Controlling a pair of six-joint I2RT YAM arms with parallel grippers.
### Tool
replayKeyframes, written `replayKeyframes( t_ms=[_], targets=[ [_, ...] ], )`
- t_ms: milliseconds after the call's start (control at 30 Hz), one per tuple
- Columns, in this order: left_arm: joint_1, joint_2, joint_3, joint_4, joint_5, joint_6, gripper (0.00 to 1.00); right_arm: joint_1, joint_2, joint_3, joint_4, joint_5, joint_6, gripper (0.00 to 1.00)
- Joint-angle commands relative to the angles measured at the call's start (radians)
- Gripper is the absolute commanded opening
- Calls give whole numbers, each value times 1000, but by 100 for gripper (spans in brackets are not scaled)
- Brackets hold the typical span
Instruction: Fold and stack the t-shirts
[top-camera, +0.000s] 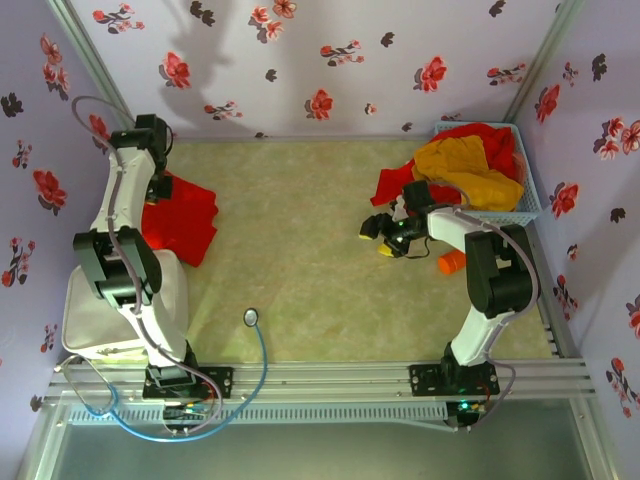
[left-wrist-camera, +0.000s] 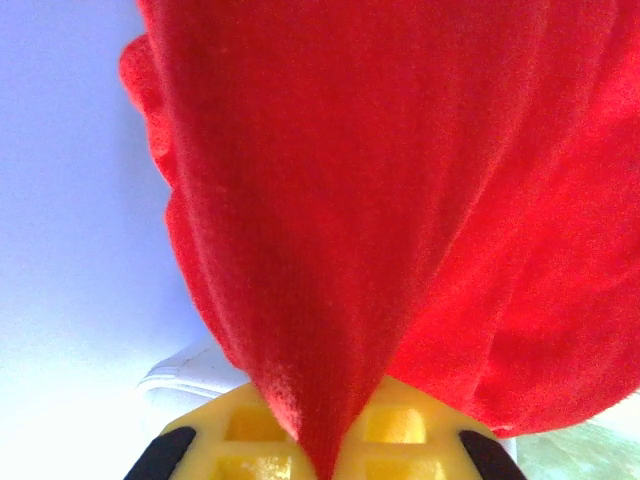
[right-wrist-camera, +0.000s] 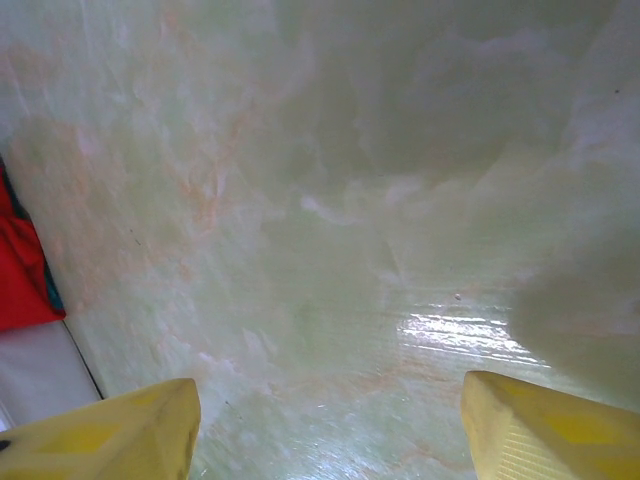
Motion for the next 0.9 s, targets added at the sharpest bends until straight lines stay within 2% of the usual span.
replayKeyframes(
  t_ms=[0, 133, 167, 200, 233, 333, 433, 533, 667, 767, 867],
  targets=[
    [19, 28, -16, 15, -41, -28, 0, 4, 9, 26, -20, -22, -20, 70],
    [37, 55, -10, 9, -56, -49, 12, 4, 15, 27, -22, -26, -20, 69],
    [47, 67, -3, -4, -73, -66, 25, 4, 14, 25, -24, -26, -22, 69],
    [57, 83, 6, -21, -94, -75, 43, 4, 11, 25, -27, -24, -24, 70],
    [62, 92, 15, -35, -121, -105, 57, 4, 9, 25, -28, -23, -27, 69],
    [67, 93, 23, -55, -167, -132, 66, 4, 2, 29, -43, -12, -36, 69],
    [66, 48, 12, -34, -146, -146, 82, 4, -14, 30, -56, 20, -46, 71],
    [60, -4, -12, 2, -88, -149, 89, 2, -47, 36, -80, 81, -69, 76],
    [26, -96, -86, 91, -1, -156, 100, 1, -126, 45, -119, 230, -110, 85],
    [4, -183, -196, 222, 76, -164, 100, 0, -191, 52, -138, 383, -135, 96],
    [-1, -263, -332, 391, 155, -162, 100, -2, -254, 51, -130, 555, -167, 99]
  ],
)
